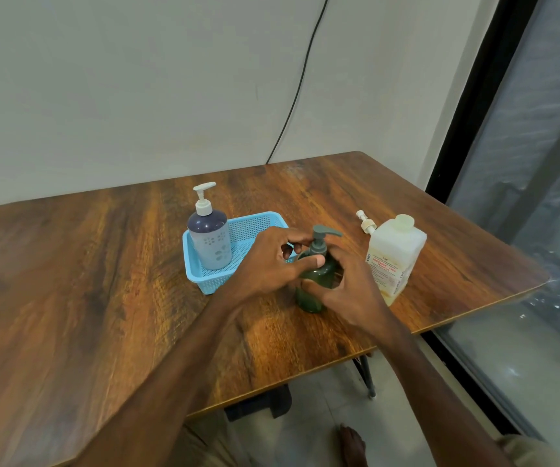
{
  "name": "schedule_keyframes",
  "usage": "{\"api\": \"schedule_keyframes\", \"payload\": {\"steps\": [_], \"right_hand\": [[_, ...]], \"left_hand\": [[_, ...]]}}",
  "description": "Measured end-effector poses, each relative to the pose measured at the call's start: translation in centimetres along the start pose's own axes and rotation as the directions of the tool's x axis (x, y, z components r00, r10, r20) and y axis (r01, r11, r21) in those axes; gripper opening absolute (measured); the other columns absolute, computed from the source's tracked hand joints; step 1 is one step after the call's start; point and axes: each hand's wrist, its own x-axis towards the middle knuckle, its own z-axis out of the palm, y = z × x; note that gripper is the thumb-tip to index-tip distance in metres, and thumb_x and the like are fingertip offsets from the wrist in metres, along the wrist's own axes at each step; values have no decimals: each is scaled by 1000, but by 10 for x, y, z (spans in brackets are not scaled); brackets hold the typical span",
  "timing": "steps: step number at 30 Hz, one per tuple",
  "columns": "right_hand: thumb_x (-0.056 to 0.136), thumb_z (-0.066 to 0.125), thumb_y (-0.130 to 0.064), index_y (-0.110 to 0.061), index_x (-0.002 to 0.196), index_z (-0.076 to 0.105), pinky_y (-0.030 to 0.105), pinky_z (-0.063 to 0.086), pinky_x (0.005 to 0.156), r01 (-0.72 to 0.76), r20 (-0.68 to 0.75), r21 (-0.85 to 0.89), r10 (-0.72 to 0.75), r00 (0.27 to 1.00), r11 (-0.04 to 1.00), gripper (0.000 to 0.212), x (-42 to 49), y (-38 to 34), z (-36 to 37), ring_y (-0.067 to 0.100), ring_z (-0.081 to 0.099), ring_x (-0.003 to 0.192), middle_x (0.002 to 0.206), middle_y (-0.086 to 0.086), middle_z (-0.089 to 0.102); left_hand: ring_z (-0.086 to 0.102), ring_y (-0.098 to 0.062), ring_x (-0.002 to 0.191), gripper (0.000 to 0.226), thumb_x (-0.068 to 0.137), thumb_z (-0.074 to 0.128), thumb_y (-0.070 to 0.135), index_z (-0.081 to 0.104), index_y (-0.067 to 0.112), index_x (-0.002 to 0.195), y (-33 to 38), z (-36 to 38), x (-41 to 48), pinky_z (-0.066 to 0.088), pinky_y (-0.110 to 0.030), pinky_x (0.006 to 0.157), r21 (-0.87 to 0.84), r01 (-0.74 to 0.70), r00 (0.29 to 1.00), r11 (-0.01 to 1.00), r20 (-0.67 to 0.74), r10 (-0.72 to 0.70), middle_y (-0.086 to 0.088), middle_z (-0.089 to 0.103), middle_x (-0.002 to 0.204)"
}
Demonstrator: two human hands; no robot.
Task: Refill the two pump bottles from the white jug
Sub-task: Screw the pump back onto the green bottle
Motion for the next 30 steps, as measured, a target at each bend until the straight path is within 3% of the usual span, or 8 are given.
{"api": "schedule_keyframes", "payload": {"steps": [4, 8, 11, 15, 17, 22, 28, 30], "right_hand": [[78, 82, -45, -25, 143, 52, 35, 55, 100, -10, -7, 20, 11, 1000, 1000, 75, 0, 2, 1, 9, 60, 121, 138, -10, 61], [77, 84, -41, -28, 137, 58, 37, 57, 98, -36, -40, 19, 37, 999, 999, 67, 1, 2, 3, 8, 61, 118, 133, -11, 65], [77, 85, -42, -29, 139, 55, 33, 54, 99, -58, -73, -22, 56, 996, 998, 70, 0, 3, 4, 9, 57, 120, 135, -10, 62], [78, 85, -41, -25, 139, 56, 27, 51, 97, -69, -62, -28, 68, 996, 997, 70, 0, -1, 3, 10, 56, 121, 136, -8, 61], [77, 84, -43, -24, 137, 57, 33, 53, 99, -45, -56, -35, 43, 998, 998, 69, 0, -1, 2, 10, 58, 121, 135, -9, 63], [76, 82, -51, -23, 142, 54, 29, 55, 98, -17, -21, -16, 17, 1000, 1000, 76, 1, 1, 1, 8, 59, 121, 136, -10, 62], [72, 81, -58, -24, 141, 54, 35, 56, 98, -10, -15, 25, 11, 1000, 1000, 82, 2, 1, 0, 8, 60, 121, 135, -11, 63], [69, 78, -64, -25, 141, 54, 38, 57, 98, -12, -12, 35, 13, 1000, 999, 86, 2, 3, 0, 8, 60, 121, 135, -11, 63]], "left_hand": [[60, 4, 98, 33, 87, 83, 36, 67, 47, 114, -1, 6, -6, 47, -22, 80, 61, 13, 998, 998, -55, -10, 38, 62, 98], [59, 0, 100, 35, 77, 85, 55, 69, 51, 108, 2, 19, -9, 45, -21, 79, 31, 40, 971, 999, -236, -31, 37, 66, 99], [65, 8, 96, 25, 76, 88, 48, 75, 48, 97, 5, 27, -6, 49, -22, 78, -15, 29, 955, 999, -296, -32, 36, 71, 89], [69, 7, 88, 28, 81, 87, 39, 82, 28, 106, 3, 27, -4, 48, -14, 70, 14, -1, 962, 1000, -274, 5, 16, 79, 96], [71, -2, 86, 27, 83, 85, 40, 82, 27, 106, 1, 22, -2, 51, -21, 66, 36, -19, 970, 999, -240, 27, 12, 80, 95], [64, -18, 75, 22, 86, 82, 39, 83, 26, 103, -8, 12, 7, 46, -36, 63, 40, -91, 989, 995, -112, 95, 6, 78, 87], [60, -10, 75, 21, 88, 82, 31, 82, 22, 108, -12, 1, 17, 45, -26, 67, -10, -126, 991, 992, 35, 126, 6, 77, 90], [60, -10, 76, 21, 89, 82, 31, 82, 24, 108, -15, 0, 19, 50, -33, 71, -19, -135, 989, 991, 61, 136, 6, 77, 92]]}}
